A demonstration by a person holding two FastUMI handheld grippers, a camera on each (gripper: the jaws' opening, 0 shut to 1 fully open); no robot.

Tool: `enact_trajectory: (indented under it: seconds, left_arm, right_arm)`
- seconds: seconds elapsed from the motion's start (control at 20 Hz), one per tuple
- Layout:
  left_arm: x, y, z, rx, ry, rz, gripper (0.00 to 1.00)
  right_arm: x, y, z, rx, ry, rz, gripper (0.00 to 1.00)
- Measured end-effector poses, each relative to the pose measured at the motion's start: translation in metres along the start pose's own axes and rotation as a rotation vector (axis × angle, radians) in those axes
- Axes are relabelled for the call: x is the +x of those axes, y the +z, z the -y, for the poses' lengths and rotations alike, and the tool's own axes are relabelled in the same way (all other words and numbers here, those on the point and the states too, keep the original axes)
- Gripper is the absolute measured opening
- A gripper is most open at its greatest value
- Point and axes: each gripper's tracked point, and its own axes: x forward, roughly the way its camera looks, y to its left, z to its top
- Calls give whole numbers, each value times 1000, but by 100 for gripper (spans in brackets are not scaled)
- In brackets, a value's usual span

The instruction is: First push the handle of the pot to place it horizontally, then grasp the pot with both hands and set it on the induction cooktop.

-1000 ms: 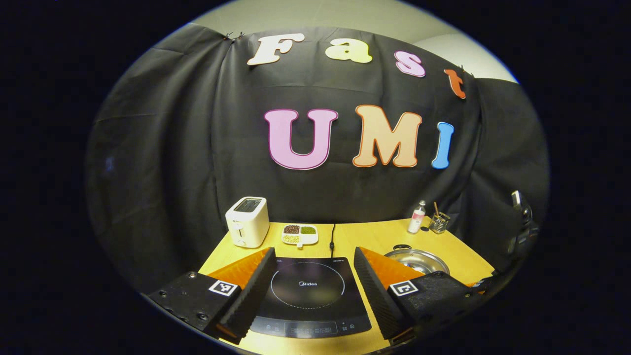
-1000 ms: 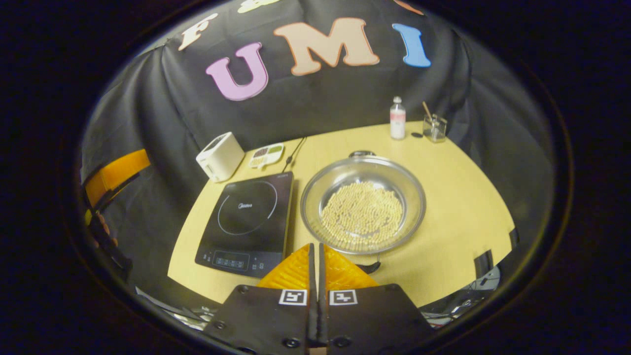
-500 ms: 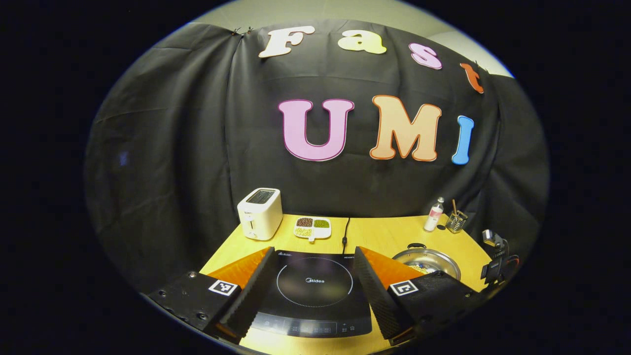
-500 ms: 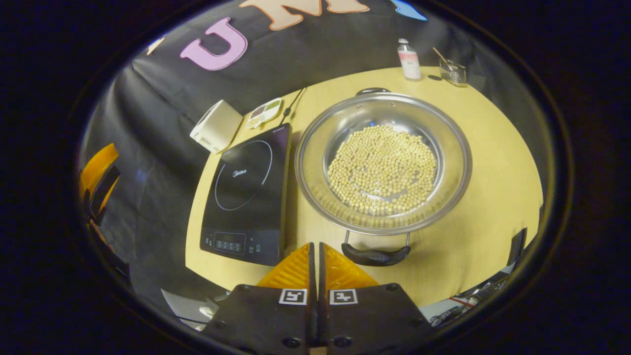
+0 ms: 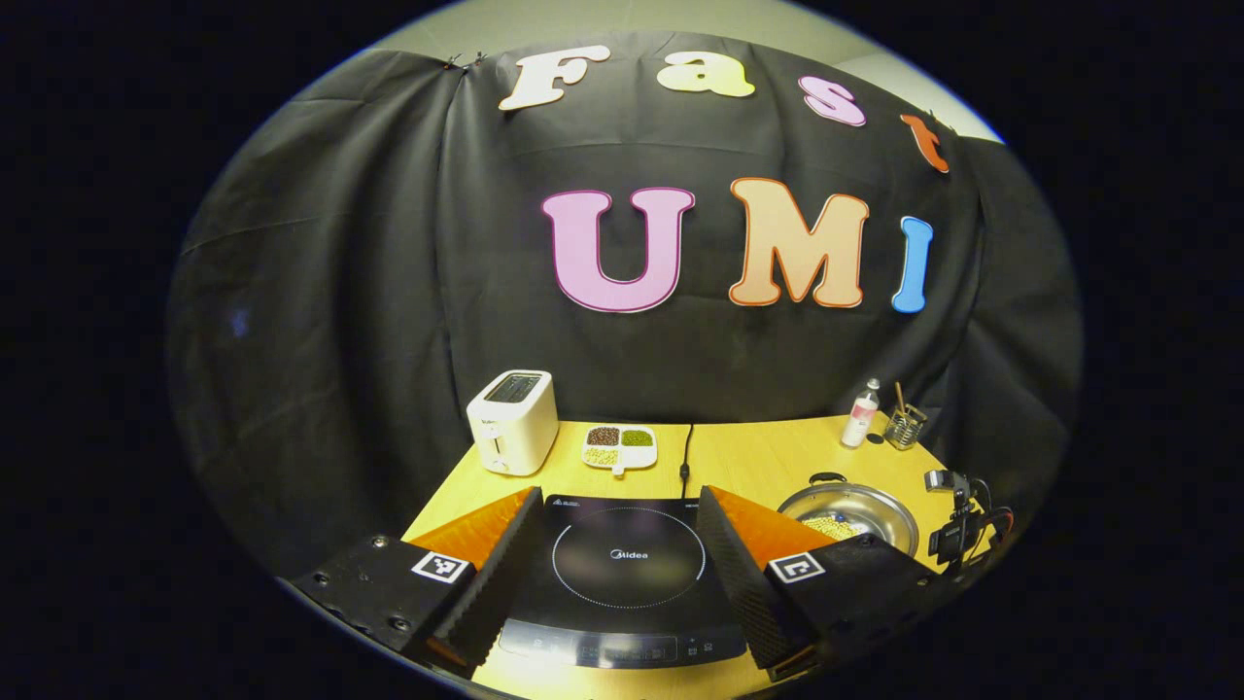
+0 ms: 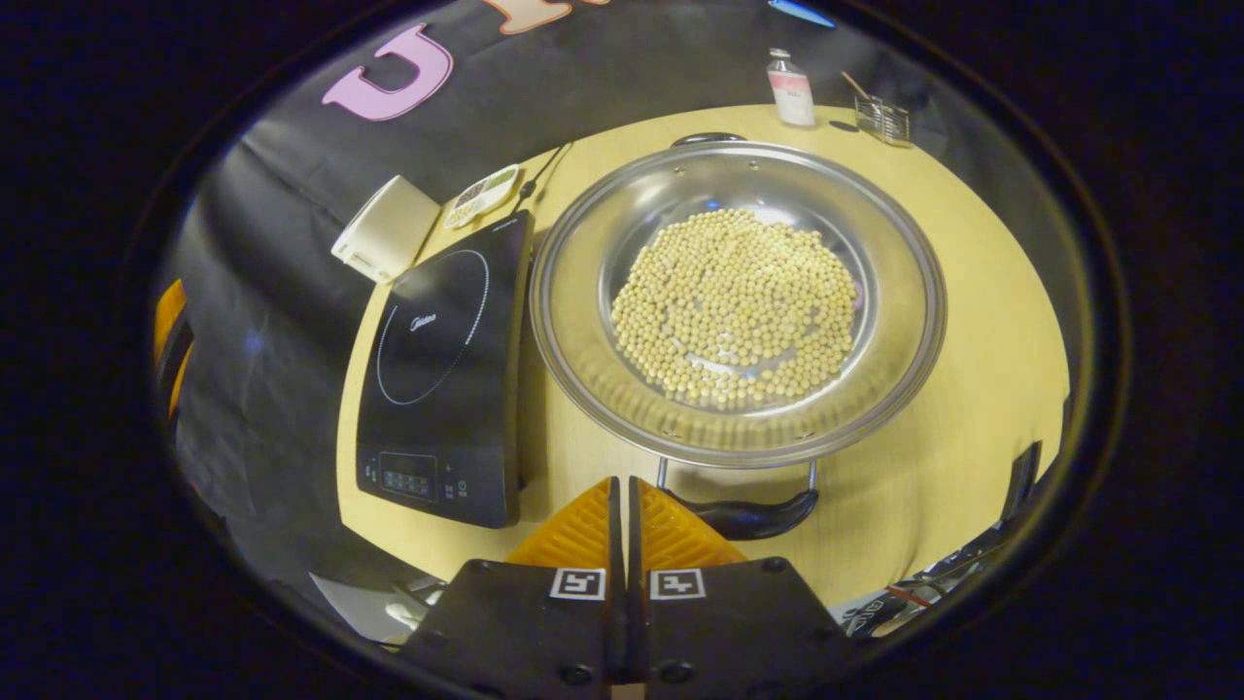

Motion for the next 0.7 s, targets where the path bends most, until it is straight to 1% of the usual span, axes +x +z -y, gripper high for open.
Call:
enact_trajectory:
  seconds: [0.2,0.25,0.3,0.4,0.45,0.5,0.7]
  left_arm:
    - [2,-1,-1,17,-51,4,96]
    - [3,-3,0,13,-66,1,96]
    - [5,-4,2,10,-81,-5,96]
    - [9,-7,6,5,-100,-17,96]
    - [10,-8,7,0,-108,-22,94]
    - [11,-8,9,-4,-113,-25,96]
    - [17,-11,17,-6,-104,-40,96]
  right_arm:
    - [-2,3,25,15,-101,53,3]
    - [-3,5,34,19,-130,59,0]
    - [-6,8,43,23,-158,69,2]
    - [-8,13,61,24,-205,83,3]
    - [-10,13,70,21,-227,81,3]
    - [-11,15,78,17,-243,79,3]
    - [-15,25,113,-16,-304,64,2]
